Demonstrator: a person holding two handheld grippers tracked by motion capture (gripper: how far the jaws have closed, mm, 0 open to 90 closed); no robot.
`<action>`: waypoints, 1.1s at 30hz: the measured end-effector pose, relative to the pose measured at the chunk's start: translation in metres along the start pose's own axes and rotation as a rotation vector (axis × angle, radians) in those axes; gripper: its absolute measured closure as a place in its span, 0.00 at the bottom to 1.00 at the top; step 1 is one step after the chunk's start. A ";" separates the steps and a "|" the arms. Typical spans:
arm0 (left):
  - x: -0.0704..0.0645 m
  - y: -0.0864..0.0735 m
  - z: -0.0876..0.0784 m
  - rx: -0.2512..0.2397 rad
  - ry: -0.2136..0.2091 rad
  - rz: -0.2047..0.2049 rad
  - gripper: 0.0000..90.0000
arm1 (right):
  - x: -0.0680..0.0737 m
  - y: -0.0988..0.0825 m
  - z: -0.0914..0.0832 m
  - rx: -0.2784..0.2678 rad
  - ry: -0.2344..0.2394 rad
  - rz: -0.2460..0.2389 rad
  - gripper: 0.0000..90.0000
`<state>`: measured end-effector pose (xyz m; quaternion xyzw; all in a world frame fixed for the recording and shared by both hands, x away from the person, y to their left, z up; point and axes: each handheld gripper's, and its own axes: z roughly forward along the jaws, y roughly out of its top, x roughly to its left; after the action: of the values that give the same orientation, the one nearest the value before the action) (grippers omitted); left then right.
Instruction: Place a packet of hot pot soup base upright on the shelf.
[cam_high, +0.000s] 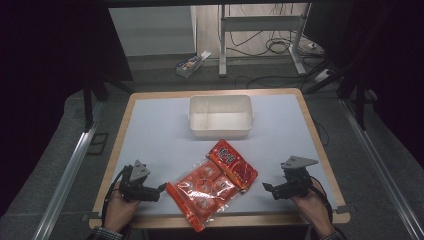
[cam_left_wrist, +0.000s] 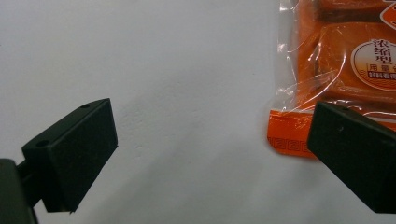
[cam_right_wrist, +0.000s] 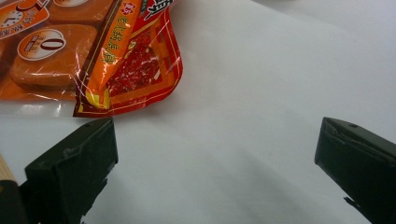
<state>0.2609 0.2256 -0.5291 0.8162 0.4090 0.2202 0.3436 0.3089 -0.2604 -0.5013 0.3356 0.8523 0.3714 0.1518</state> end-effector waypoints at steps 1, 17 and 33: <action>0.000 0.000 0.000 0.000 0.000 -0.003 0.02 | 0.000 0.000 0.000 0.000 0.000 0.000 0.00; -0.001 0.000 0.000 0.004 -0.008 -0.001 0.02 | 0.001 0.004 0.002 -0.018 0.001 0.006 0.00; 0.000 0.000 0.000 0.004 -0.003 0.005 0.02 | 0.003 0.017 0.012 -0.038 0.037 -0.026 0.00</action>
<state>0.2609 0.2253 -0.5295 0.8183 0.4068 0.2189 0.3419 0.3212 -0.2434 -0.4971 0.3147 0.8520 0.3916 0.1473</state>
